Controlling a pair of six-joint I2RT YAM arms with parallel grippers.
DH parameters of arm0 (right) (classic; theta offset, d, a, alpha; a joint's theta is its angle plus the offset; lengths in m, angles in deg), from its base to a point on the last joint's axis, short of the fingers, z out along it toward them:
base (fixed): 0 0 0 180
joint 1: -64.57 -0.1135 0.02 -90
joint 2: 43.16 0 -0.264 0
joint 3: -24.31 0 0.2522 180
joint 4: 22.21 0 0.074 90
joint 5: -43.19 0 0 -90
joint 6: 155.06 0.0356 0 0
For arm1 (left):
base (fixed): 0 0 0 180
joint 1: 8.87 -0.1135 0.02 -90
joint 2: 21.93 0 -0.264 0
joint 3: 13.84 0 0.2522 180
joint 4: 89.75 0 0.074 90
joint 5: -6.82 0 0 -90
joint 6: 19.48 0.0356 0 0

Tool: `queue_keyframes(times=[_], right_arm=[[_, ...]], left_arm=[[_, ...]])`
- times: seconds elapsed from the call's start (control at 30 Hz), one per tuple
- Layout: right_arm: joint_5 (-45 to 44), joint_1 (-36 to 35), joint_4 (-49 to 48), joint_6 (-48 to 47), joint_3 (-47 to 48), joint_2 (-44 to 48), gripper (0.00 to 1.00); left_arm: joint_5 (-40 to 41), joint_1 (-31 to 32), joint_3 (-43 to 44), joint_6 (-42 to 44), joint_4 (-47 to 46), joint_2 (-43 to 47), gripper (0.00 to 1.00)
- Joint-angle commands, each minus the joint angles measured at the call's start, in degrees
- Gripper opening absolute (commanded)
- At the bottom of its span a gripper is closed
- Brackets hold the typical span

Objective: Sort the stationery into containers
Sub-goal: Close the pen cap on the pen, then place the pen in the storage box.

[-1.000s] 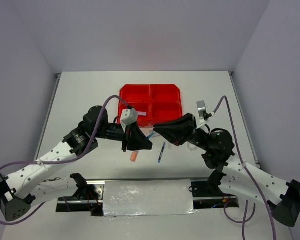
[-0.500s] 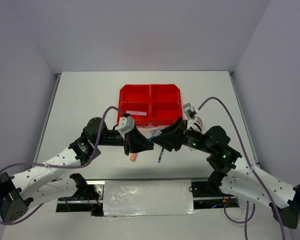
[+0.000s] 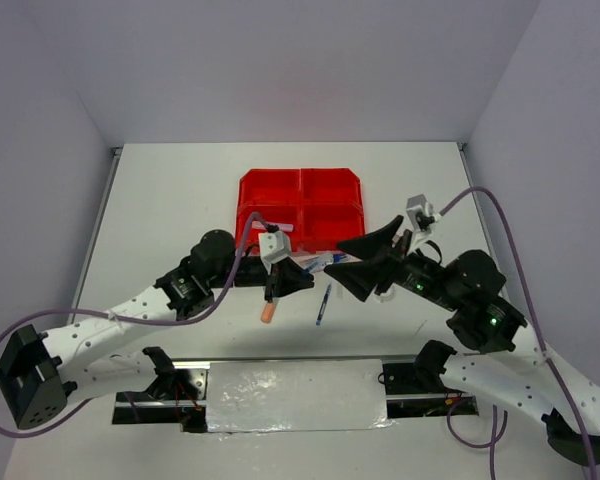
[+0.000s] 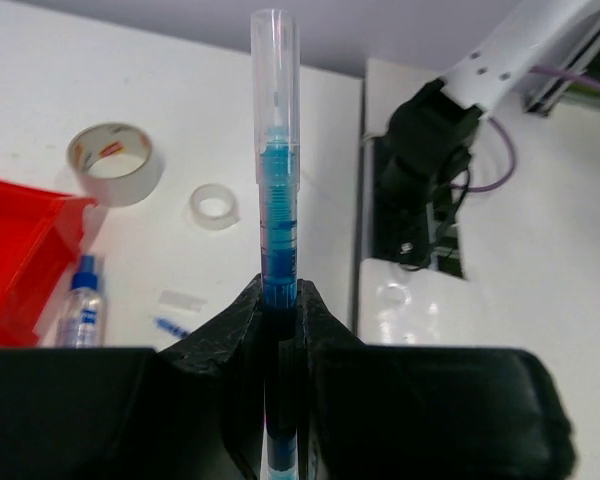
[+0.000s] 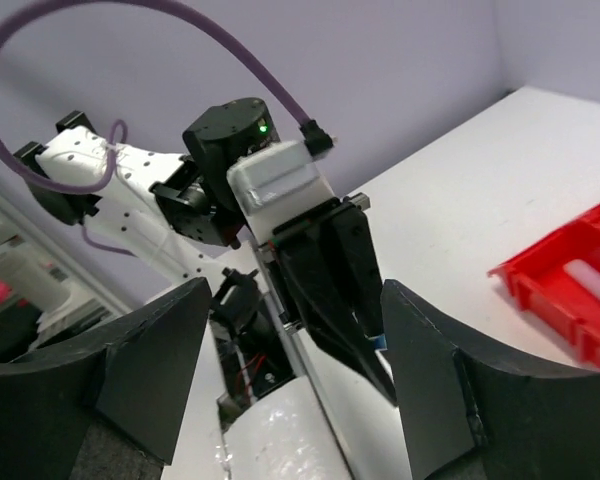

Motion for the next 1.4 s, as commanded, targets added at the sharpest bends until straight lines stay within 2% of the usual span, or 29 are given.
queue_keyframes(times=[0.0, 0.07, 0.2, 0.27, 0.37, 0.5, 0.53, 0.67, 0.77, 0.87, 1.03, 1.2, 1.37], right_arm=[[-6.1, 0.3, 7.7, -4.4, 2.7, 5.0, 0.77], [-9.1, 0.3, 11.3, -5.3, 2.9, 9.0, 0.79], [-18.6, 0.3, 19.9, -6.3, 6.2, 14.6, 0.82], [-19.9, 0.3, 22.4, -6.8, 7.5, 16.1, 0.83], [-21.0, 0.3, 26.2, -6.8, 9.3, 16.7, 0.83], [-20.4, 0.3, 28.0, -6.8, 9.1, 18.4, 0.83], [-20.8, 0.3, 28.6, -7.1, 9.1, 18.6, 0.83], [-21.1, 0.3, 31.0, -6.8, 10.2, 20.3, 0.83], [-20.3, 0.3, 32.0, -6.6, 10.7, 21.6, 0.83], [-21.0, 0.3, 32.9, -6.9, 10.6, 23.0, 0.83], [-21.7, 0.3, 33.0, -8.2, 10.6, 23.0, 0.83], [-21.1, 0.3, 32.4, -9.0, 9.6, 22.2, 0.83], [-20.4, 0.3, 31.6, -8.9, 8.6, 22.4, 0.82]], left_arm=[[4.0, 0.0, 6.0, 7.8, 1.7, -3.0, 0.00], [4.6, -0.5, 8.4, 10.3, 4.6, -6.2, 0.00], [0.9, -3.7, 14.9, 18.6, 7.2, -11.5, 0.00], [-1.5, -4.0, 16.5, 25.9, 8.6, -15.0, 0.00], [-0.3, -4.5, 23.2, 33.4, 13.7, -22.0, 0.00], [-3.7, -8.2, 39.5, 40.6, 29.5, -34.4, 0.00], [-4.3, -8.9, 42.1, 41.9, 31.6, -39.3, 0.00], [-6.9, -11.7, 55.9, 46.5, 38.8, -49.7, 0.00], [-7.4, -13.4, 61.9, 47.9, 42.3, -55.8, 0.12], [-8.1, -13.5, 67.0, 49.2, 45.1, -60.8, 0.15], [-7.9, -13.6, 67.5, 48.8, 43.2, -64.3, 0.30], [-8.1, -13.8, 66.7, 47.0, 41.3, -65.7, 0.41], [-8.1, -14.3, 65.8, 44.8, 39.3, -65.9, 0.45]])
